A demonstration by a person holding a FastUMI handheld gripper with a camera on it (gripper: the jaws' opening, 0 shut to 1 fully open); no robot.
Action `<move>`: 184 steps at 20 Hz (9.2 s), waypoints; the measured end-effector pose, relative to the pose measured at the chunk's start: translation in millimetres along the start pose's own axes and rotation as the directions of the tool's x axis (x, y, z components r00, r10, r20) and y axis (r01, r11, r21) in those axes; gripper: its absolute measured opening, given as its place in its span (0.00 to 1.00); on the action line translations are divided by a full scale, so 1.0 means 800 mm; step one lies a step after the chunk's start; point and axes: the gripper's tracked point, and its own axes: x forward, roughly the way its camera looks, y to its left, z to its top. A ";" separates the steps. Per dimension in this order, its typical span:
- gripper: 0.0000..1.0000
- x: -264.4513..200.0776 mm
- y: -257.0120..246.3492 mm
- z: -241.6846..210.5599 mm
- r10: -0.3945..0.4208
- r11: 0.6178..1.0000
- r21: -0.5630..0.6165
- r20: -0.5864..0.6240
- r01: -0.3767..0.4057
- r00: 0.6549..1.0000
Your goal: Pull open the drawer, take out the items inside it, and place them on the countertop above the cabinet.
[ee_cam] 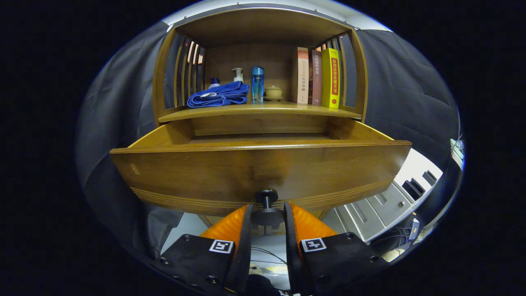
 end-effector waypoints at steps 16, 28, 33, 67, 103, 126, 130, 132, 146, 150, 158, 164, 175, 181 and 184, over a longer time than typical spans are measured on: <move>0.52 -0.028 -0.013 -0.002 -0.073 0.997 0.033 0.019 0.072 0.997; 0.97 -0.070 0.004 0.139 -0.058 0.998 0.045 0.166 0.051 0.984; 0.97 -0.063 0.014 0.189 -0.034 0.997 0.068 0.190 0.021 0.981; 0.28 0.125 0.024 0.070 0.033 0.999 0.030 -0.422 -0.023 0.906; 0.28 0.260 0.027 0.347 0.000 0.999 -0.033 -0.214 -0.007 0.977; 0.89 0.238 0.019 0.363 -0.019 0.999 -0.029 -0.090 0.016 0.996; 0.97 0.195 0.020 0.362 -0.019 1.000 -0.014 -0.052 0.018 0.998; 0.97 0.170 0.025 0.364 -0.012 1.000 -0.015 -0.021 0.012 1.000; 0.97 -0.013 0.019 0.295 0.006 1.000 -0.016 0.167 -0.003 0.986; 0.97 -0.052 0.014 0.251 -0.004 1.000 0.013 0.186 0.002 0.983; 0.97 -0.082 0.004 0.165 -0.014 1.000 0.015 0.186 0.012 0.983; 0.97 -0.069 0.003 0.114 -0.015 1.000 0.017 0.140 0.013 0.990; 0.98 -0.049 -0.003 0.088 -0.045 0.999 0.023 0.157 0.041 0.987; 0.95 -0.045 0.005 0.083 -0.031 0.999 0.030 0.157 0.027 0.987; 0.95 -0.037 0.013 0.085 -0.018 0.999 0.029 0.150 0.014 0.988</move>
